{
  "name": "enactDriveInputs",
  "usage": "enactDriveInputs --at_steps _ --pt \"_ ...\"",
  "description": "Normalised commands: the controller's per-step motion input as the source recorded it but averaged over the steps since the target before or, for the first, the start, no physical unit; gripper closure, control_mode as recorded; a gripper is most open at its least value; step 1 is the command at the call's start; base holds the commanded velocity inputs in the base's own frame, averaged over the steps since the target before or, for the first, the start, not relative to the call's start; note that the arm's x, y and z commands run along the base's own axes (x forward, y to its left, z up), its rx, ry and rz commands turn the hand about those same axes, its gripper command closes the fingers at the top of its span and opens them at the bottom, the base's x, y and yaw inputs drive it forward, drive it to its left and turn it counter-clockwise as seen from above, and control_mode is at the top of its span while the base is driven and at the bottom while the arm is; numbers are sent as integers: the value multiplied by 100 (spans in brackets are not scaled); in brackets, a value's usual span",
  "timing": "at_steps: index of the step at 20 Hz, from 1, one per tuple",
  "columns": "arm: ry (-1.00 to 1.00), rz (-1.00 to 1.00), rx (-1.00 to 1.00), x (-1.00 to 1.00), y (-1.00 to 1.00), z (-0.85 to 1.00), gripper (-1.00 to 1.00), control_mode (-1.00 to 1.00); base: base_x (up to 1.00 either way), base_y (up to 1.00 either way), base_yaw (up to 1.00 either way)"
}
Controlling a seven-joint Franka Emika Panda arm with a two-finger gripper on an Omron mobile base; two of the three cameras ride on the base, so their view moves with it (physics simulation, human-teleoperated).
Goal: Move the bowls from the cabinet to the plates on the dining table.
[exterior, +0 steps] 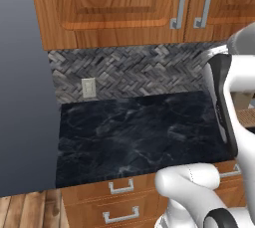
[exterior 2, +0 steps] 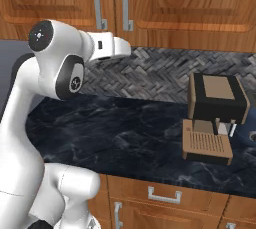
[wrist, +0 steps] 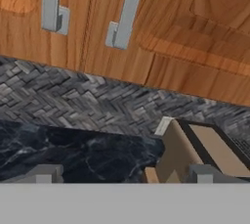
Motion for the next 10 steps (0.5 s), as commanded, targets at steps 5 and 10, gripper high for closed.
enactDriveInputs --at_steps 5,10 --pt "-3 0 0 0 -10 25 -100 -100 0 0 0" --pt "-3 0 4 0 0 31 -100 -100 0 0 0"
